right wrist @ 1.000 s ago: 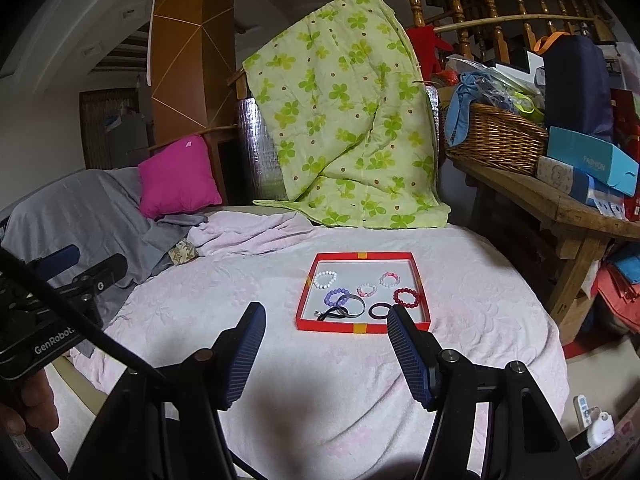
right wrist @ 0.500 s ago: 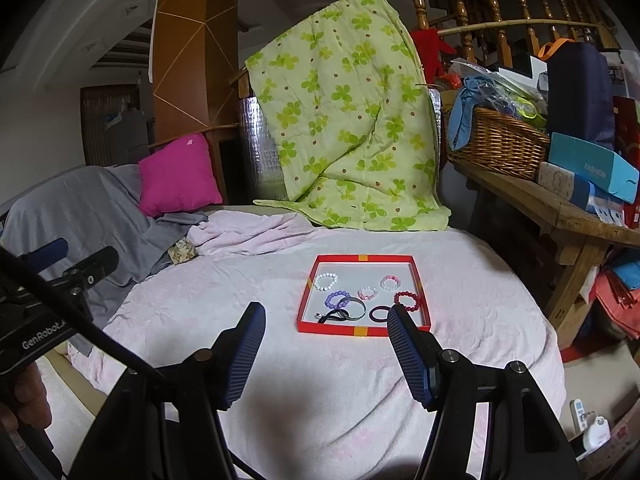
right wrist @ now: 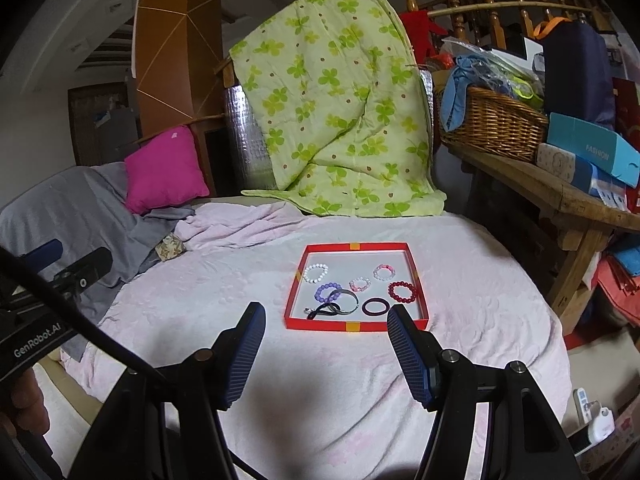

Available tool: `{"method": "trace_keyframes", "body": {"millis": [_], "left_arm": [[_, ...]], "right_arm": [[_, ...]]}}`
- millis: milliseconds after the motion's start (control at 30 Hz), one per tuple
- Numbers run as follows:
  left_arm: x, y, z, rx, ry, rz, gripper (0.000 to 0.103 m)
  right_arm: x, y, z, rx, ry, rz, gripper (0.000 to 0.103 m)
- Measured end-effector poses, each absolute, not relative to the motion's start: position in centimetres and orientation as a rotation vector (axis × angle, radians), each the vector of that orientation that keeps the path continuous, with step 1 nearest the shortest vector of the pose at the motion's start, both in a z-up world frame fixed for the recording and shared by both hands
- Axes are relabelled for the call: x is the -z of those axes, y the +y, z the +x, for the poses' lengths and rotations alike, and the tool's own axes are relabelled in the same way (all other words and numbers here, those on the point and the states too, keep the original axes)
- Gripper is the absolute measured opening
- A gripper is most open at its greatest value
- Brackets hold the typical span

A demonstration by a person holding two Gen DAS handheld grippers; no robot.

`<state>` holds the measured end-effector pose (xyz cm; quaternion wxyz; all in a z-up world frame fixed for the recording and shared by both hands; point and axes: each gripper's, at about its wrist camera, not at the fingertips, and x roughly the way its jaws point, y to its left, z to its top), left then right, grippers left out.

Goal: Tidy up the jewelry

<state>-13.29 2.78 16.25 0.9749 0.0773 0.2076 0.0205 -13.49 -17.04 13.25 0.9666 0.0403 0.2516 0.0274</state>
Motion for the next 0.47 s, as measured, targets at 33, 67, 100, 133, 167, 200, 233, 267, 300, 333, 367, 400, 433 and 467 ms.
{"method": "trace_keyframes", "body": {"millis": [33,67,100,133,167,200,233,267,300,333,367,400,433,467], "left_arm": [[-16.1,2.7,-12.9,-0.04,0.426,0.156,0.082],[-16.0,2.5,-12.5,-0.038,0.433,0.155,0.082],[-15.9,2.5,-12.2,-0.036,0.437,0.155,0.082],[-15.8,2.3,-11.8,-0.035,0.441,0.157,0.082],[-15.7,2.2,-11.5,-0.036,0.443,0.159,0.082],[-15.7,2.1,-11.3,-0.036,0.444,0.16,0.082],[-15.5,1.9,-10.9,-0.034,0.443,0.164,0.082],[-15.5,1.8,-10.8,-0.033,0.443,0.167,0.082],[-15.3,1.6,-10.5,-0.032,0.442,0.171,0.082],[-15.2,1.6,-10.4,-0.032,0.442,0.172,0.082],[-15.1,1.5,-10.0,-0.031,0.444,0.171,0.082],[-14.9,1.4,-9.7,-0.029,0.45,0.169,0.082],[-14.7,1.4,-9.2,-0.024,0.459,0.17,0.082],[-14.4,1.3,-8.8,-0.021,0.469,0.172,0.082]], "right_arm": [[-13.1,-17.1,-13.2,-0.053,0.514,0.083,0.067],[-12.9,-17.2,-12.8,-0.051,0.52,0.085,0.067],[-12.7,-17.5,-12.4,-0.051,0.529,0.087,0.067],[-12.6,-17.5,-12.1,-0.05,0.533,0.088,0.067],[-12.4,-17.5,-11.9,-0.048,0.535,0.089,0.067],[-12.3,-17.7,-11.5,-0.046,0.539,0.09,0.067],[-12.2,-17.8,-11.3,-0.044,0.542,0.092,0.067],[-12.1,-17.9,-11.0,-0.043,0.544,0.093,0.067],[-11.9,-18.1,-10.6,-0.042,0.548,0.097,0.067],[-11.8,-18.2,-10.3,-0.041,0.551,0.1,0.067],[-11.7,-18.3,-9.9,-0.041,0.556,0.102,0.067],[-11.5,-18.3,-9.7,-0.04,0.558,0.103,0.067],[-11.3,-18.4,-9.4,-0.038,0.561,0.104,0.067],[-11.1,-18.5,-9.0,-0.038,0.564,0.104,0.067]]}}
